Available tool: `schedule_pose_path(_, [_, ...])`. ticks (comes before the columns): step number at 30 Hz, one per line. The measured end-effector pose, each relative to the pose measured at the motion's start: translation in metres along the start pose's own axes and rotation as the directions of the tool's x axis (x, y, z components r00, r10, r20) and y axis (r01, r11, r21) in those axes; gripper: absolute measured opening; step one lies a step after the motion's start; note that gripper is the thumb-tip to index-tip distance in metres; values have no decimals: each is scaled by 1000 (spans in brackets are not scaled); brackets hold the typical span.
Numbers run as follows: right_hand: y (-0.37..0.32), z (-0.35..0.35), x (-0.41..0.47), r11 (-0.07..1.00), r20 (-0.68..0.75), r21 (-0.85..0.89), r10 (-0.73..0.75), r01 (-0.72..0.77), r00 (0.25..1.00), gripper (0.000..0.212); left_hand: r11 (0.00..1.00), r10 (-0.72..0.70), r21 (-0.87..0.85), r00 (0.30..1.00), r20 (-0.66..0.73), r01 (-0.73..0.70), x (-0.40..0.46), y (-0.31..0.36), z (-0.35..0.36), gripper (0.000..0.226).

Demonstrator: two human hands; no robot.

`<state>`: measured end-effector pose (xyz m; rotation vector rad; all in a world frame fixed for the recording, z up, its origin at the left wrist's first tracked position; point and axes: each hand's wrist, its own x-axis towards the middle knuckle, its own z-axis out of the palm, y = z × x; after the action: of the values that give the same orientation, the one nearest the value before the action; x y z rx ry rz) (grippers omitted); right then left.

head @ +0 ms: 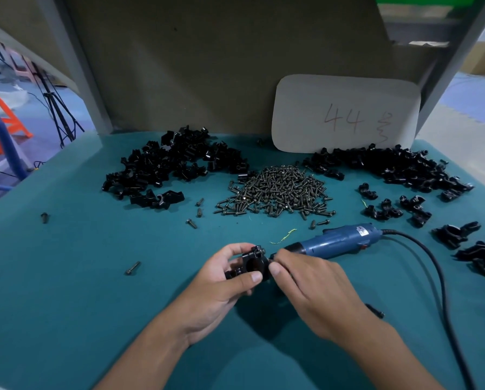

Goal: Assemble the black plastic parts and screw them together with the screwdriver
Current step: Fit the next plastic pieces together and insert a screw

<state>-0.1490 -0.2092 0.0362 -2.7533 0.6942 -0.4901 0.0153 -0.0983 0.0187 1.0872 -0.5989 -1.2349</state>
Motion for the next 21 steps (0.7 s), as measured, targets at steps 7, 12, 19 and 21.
schedule_pose_path(7, [1, 2, 2, 1000, 49, 6, -1, 0, 999, 45, 1000, 21, 6, 1000, 2, -21, 0, 0, 0, 56])
schedule_pose_path(12, [11, -1, 4, 949, -44, 215, 246, -231, 968, 63, 998, 61, -15, 998, -30, -62, 3, -1, -3, 53])
schedule_pose_path(19, [62, -24, 15, 814, -98, 275, 553, -512, 827, 45, 983, 147, -96, 986, -84, -155, 10, -2, -15, 54])
schedule_pose_path(21, [76, -28, 11, 759, -15, 87, 649, -645, 761, 50, 978, 166, -110, 981, -98, -177, 12, -2, -16, 55])
